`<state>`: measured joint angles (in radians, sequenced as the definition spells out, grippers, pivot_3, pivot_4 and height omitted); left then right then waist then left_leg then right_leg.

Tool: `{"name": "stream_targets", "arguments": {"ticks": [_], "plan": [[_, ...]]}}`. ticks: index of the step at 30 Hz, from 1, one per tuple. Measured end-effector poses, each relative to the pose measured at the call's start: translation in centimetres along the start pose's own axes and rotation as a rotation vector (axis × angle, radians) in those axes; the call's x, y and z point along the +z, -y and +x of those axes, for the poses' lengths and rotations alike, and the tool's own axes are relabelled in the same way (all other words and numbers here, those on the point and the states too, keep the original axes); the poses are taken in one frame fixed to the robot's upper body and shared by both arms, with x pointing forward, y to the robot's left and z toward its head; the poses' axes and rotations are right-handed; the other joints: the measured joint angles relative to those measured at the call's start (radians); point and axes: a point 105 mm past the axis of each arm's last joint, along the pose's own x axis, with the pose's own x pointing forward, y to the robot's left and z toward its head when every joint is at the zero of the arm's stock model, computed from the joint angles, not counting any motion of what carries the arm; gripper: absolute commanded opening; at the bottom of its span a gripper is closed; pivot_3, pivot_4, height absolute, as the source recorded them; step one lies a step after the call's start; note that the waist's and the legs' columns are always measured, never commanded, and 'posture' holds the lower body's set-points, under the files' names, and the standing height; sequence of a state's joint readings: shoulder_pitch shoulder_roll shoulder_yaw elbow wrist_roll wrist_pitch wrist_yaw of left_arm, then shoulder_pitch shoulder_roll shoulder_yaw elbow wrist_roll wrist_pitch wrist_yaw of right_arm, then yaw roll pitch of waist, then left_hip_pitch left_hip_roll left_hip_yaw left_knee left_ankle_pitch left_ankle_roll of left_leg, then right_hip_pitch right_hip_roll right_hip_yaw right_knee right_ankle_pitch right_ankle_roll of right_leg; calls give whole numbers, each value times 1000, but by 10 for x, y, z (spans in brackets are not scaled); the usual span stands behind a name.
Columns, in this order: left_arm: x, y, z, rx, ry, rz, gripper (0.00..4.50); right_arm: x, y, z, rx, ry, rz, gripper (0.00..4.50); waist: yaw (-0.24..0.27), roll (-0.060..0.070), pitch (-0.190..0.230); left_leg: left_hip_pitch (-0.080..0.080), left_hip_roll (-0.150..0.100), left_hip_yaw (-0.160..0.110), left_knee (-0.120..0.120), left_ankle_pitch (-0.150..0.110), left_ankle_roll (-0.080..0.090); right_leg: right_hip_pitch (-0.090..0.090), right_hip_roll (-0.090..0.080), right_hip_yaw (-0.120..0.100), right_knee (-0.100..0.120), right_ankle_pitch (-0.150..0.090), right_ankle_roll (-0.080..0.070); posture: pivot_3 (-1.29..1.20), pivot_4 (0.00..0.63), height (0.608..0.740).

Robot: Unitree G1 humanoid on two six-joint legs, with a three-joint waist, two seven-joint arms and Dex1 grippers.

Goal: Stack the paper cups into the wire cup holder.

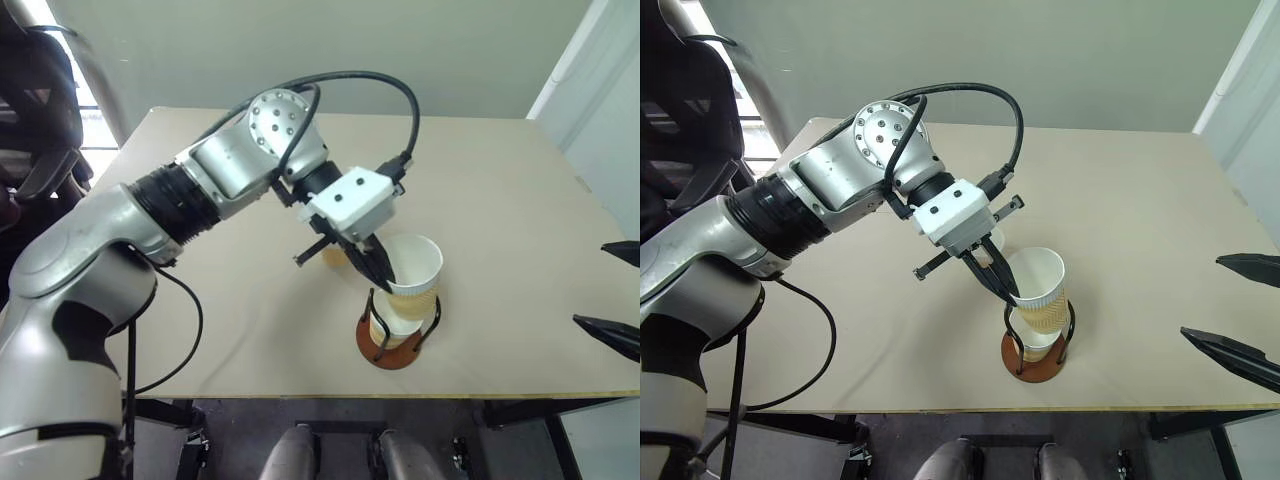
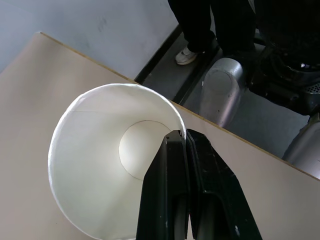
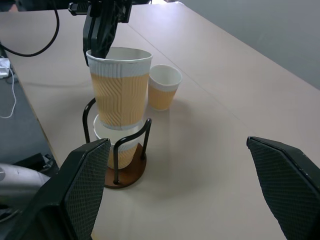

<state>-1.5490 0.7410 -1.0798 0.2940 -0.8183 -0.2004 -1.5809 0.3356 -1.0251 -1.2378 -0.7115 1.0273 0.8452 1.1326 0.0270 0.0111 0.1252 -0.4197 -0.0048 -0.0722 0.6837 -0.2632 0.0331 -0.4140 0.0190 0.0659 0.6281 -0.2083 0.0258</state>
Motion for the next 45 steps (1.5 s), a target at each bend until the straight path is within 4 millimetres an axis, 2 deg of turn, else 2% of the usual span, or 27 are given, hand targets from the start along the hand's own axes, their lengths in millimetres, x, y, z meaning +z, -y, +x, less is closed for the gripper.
{"name": "stream_targets", "arguments": {"ticks": [8, 23, 27, 34, 37, 40, 41, 43, 45], "plan": [[-14, 2, 4, -18, -42, -30, 36, -3, -2, 2, -18, -4, 5, 4500, 1, 0, 0, 0, 0, 0, 0, 0, 1, 0, 0, 0, 0, 0, 1, 0, 150, 740], [-20, 10, 8, -53, -59, -28, 36, -5, -3, 3, -37, -7, 0, 4500, 0, 0, 0, 0, 0, 0, 1, 0, 1, 0, 0, 0, 0, -1, 1, 0, 150, 740], [-22, 9, 9, -58, -60, -32, 963, -5, -3, 3, -36, -7, -2, 4500, 1, 0, 0, 0, 0, 0, 1, 0, 1, 0, 0, 0, 0, -1, 1, 0, 150, 740], [-26, 5, 11, -53, -77, -34, 3533, -5, -3, 3, -34, -5, -6, 4500, 1, 0, 0, 0, 0, 0, 1, 0, 1, 1, 0, 0, 0, -1, 1, 0, 150, 740], [-29, 0, 11, -23, -71, -36, 4477, -6, -3, 4, -29, -4, -4, 4500, 1, 0, 0, 0, 0, 0, 1, 0, 1, 1, 0, 0, 0, -1, 2, 0, 150, 740], [-37, -17, -2, 94, -80, -54, 4477, -6, -2, 6, -20, -4, -3, 4500, 2, 0, 0, 0, 0, 0, 2, 0, 1, 1, -1, 0, 0, 0, 2, 0, 150, 740], [-47, -18, -15, 152, -124, -89, 4477, -6, -2, 7, -17, -5, -8, 4500, 1, 1, 0, 0, 0, 0, 2, 0, 1, 1, -1, 0, 0, 0, 2, 0, 150, 740], [-72, -7, -37, 228, -218, -181, 4477, -6, -1, 7, -19, -2, -13, 4500, -9, 3, -2, 1, 0, 1, 1, -1, 1, 1, 0, 0, 0, 0, 2, 0, 150, 740], [-97, 10, -49, 267, -282, -278, 4477, -9, 1, 8, -21, -4, -2, 4500, -13, 4, -2, 2, 0, 0, 1, -1, 1, 1, 0, -1, 0, -1, 2, 0, 150, 740]]}}
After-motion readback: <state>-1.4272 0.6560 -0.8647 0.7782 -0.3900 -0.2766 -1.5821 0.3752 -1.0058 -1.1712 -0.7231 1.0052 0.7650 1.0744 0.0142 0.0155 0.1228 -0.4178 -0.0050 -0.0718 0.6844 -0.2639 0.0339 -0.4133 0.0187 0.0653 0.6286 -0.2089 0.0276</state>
